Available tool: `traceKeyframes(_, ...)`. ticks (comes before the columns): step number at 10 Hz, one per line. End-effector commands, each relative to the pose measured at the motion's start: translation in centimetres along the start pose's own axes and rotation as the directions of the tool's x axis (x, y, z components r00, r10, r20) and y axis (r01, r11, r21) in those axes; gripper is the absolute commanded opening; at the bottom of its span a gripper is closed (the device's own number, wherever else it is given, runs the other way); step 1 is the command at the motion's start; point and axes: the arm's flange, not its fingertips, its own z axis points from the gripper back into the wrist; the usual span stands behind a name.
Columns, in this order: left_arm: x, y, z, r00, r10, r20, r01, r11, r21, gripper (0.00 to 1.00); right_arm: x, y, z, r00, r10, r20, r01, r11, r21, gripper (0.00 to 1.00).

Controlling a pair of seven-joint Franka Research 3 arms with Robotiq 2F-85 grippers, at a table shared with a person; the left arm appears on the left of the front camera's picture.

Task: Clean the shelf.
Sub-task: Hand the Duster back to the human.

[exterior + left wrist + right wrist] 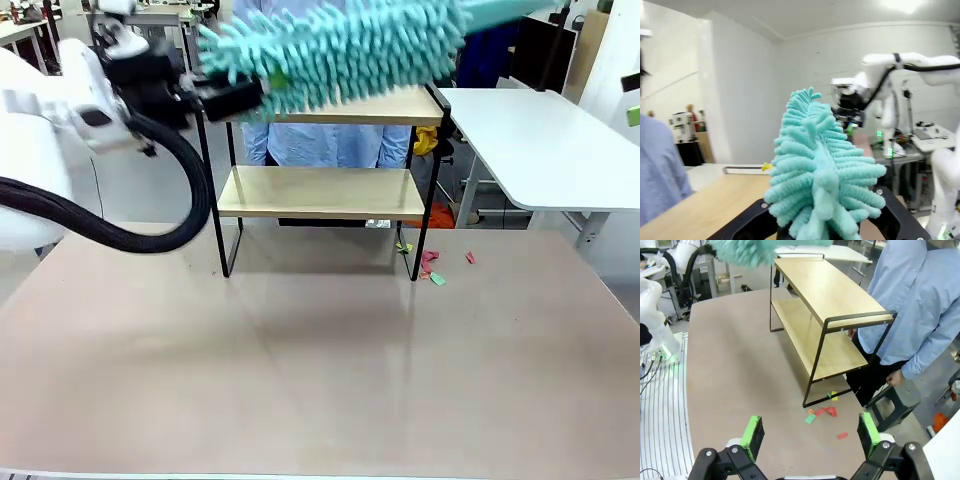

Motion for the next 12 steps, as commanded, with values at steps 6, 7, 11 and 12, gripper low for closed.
traceKeyframes(6,4.9,-2.5,14.8,0.956,-0.274,-0.103,0.245,0.556,0.794,0.17,0.0,-0.3,0.0,1.0,0.022,0.013,-0.022,1.0,0.001,1.0)
traceKeyframes(7,4.6,-2.7,16.3,0.955,-0.271,-0.122,0.247,0.495,0.833,0.17,0.0,-0.3,0.0,1.0,0.022,0.013,-0.022,1.0,0.001,1.0)
traceKeyframes(11,-0.4,-1.6,21.0,0.984,-0.124,-0.13,0.171,0.423,0.89,0.17,0.0,-0.3,0.0,1.0,0.022,0.013,-0.022,1.0,0.001,1.0)
traceKeyframes(12,-2.3,-0.9,21.9,0.987,-0.09,-0.134,0.16,0.41,0.898,0.17,0.0,-0.3,0.0,1.0,0.022,0.013,-0.022,1.0,0.001,1.0)
